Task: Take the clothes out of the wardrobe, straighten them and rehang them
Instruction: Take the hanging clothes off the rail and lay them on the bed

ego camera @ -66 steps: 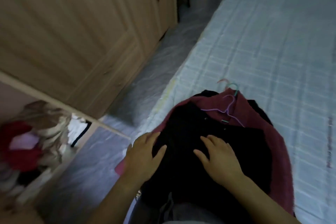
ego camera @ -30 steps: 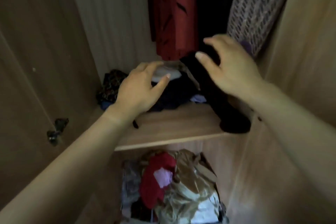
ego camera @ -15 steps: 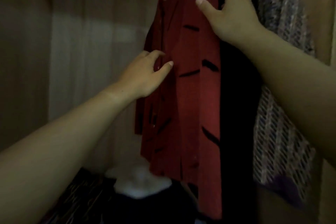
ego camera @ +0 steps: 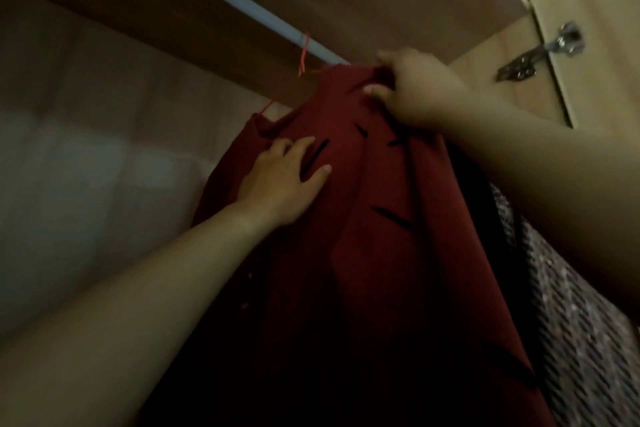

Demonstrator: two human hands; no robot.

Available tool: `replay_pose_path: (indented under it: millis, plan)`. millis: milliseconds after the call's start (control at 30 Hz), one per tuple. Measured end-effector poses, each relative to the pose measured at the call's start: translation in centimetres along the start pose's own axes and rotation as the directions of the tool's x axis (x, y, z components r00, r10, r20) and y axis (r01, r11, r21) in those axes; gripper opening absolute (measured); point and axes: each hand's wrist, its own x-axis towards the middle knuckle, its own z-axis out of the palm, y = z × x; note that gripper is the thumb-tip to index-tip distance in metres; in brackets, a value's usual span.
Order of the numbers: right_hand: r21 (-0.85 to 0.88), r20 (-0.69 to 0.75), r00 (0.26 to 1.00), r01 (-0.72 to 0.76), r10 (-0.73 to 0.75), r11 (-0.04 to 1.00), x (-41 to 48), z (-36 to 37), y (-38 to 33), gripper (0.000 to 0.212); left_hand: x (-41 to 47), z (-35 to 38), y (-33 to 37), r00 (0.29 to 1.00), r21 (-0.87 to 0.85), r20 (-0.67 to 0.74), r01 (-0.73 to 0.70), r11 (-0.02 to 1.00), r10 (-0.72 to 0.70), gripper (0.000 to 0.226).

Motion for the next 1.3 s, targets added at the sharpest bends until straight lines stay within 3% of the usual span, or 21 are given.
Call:
replay_pose_path:
  millis: [100, 367, 533, 633, 867, 967, 1133, 1300]
  plan:
    - [-0.053, -0.003, 1.000, 0.018, -0.019, 0.998, 2.3, 1.0, 0.0, 0.040, 1.1, 1.3, -1.4, 1.000, 0.002, -0.010, 0.007, 1.000, -0.007, 0.063]
    - [0.065, -0.050, 0.998, -0.022, 0.025, 0.998, 5.7, 4.8, 0.3, 0.036, 2.4, 3.1, -4.0, 0.995, 0.045, -0.084, -0.056, 0.997, 0.060, 0.064]
    - [0.300, -0.127, 0.982, -0.093, 0.137, 0.949, 6.8, 6.3, 0.8, 0.025, 2.6, 3.4, -5.6, 0.993, 0.065, -0.097, -0.064, 0.996, 0.071, 0.070]
    - [0.402, -0.141, 0.960, -0.166, 0.240, 0.901, 7.8, 6.5, 1.5, 0.016, 3.2, 3.1, -6.0, 0.993, 0.068, -0.095, -0.069, 0.995, 0.076, 0.063]
    - [0.368, -0.282, 0.892, -0.238, 0.352, 0.899, 10.0, 3.7, 2.6, 0.020, 5.9, 0.6, -5.1, 0.981, 0.081, -0.148, -0.111, 0.991, 0.122, 0.056]
    - [0.360, -0.260, 0.911, -0.215, 0.319, 0.908, 8.1, 3.9, 2.8, 0.021, 5.2, -0.3, -5.1, 0.969, 0.063, -0.190, -0.150, 0.987, 0.159, 0.051]
    - [0.334, -0.286, 0.933, -0.118, 0.219, 0.935, 4.1, 5.1, 1.8, 0.019, 2.0, -1.7, -6.0, 0.924, 0.086, -0.328, -0.176, 0.981, 0.194, 0.063]
    - [0.391, -0.327, 0.863, -0.248, 0.386, 0.886, 7.9, 3.4, 1.3, 0.021, 2.1, -2.8, -8.0, 0.948, 0.071, -0.295, -0.103, 0.992, 0.119, 0.068]
